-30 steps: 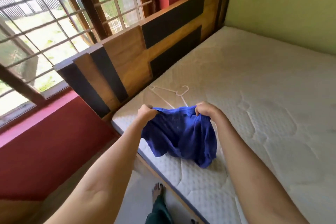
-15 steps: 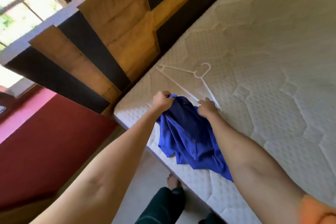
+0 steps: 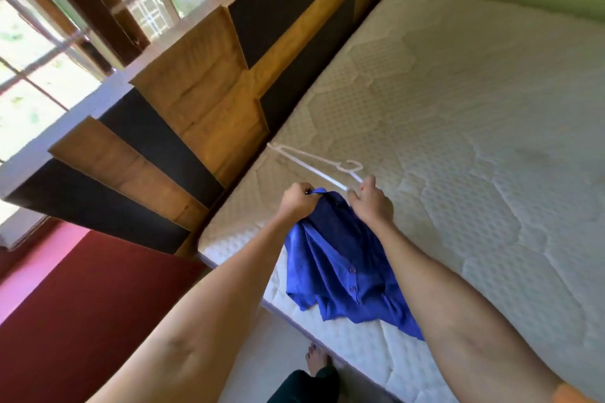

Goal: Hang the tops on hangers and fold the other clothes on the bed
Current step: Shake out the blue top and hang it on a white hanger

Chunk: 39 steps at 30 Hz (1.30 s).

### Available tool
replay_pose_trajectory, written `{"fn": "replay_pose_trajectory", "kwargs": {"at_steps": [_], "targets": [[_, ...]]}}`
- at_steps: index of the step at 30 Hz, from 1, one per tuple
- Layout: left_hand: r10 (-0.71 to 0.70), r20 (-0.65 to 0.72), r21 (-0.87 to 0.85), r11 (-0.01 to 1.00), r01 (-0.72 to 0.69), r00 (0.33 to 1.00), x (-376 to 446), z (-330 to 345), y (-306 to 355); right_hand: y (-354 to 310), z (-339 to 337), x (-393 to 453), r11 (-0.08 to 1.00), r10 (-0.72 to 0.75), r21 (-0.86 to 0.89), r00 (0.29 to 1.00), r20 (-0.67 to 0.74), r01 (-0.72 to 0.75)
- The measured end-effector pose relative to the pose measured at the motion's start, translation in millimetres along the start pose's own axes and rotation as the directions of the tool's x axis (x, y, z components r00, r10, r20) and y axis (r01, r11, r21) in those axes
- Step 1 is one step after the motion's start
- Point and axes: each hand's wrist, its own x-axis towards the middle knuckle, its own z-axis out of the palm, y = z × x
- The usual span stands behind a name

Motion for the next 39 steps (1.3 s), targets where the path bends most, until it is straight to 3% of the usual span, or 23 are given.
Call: {"fn": "replay_pose_trajectory", "kwargs": {"at_steps": [3, 8, 11, 15, 17, 20, 24, 26, 28, 34, 39], "targets": [[0.003, 0.014, -0.131, 0.991, -0.001, 1.0, -16, -3, 48, -13, -45, -21, 0.997, 0.074, 0.026, 0.994, -0.084, -0.072], [-0.115, -0.001, -0.445, 0.89, 0.102, 0.993, -47, -4, 119, -25, -90, -65, 0.987, 0.05, 0.156, 0.987, -0.151, -0.026], [-0.161, -0.006, -0.561, 0.817, 0.131, 0.987, -70, -5, 148, -18, -117, -90, 0.931, 0.076, 0.364, 0.983, -0.167, -0.011], [-0.043, 0.058, -0.51, 0.858, 0.067, 0.997, -111, 6, 188, 9, -159, -102, 0.828, 0.132, 0.546, 0.991, 0.029, -0.126], [0.06, 0.065, -0.494, 0.869, -0.02, 0.996, -127, 18, 202, 20, -181, -107, 0.74, 0.212, 0.645, 0.976, 0.048, -0.193], [0.185, 0.053, -0.441, 0.886, -0.143, 0.981, -150, 30, 221, 35, -207, -115, 0.698, 0.391, 0.64, 0.92, 0.036, -0.322], [0.265, 0.111, -0.421, 0.886, -0.196, 0.958, -175, 29, 240, 48, -235, -123, 0.502, 0.242, 0.814, 0.951, 0.192, -0.292], [0.318, 0.11, -0.398, 0.882, -0.251, 0.942, -181, 27, 249, 55, -249, -126, 0.459, 0.248, 0.856, 0.959, 0.134, -0.238], [0.361, 0.124, -0.337, 0.892, -0.303, 0.924, -189, 26, 257, 60, -266, -130, 0.488, 0.294, 0.858, 0.956, 0.01, -0.159], [0.488, 0.246, 0.033, 0.86, -0.51, 0.838, -195, 32, 264, 67, -323, -154, 0.525, 0.324, 0.849, 0.936, -0.139, -0.055], [0.504, 0.042, 0.141, 0.852, -0.504, 0.863, -191, 8, 277, 82, -350, -171, 0.586, 0.364, 0.81, 0.887, -0.284, 0.019]]}}
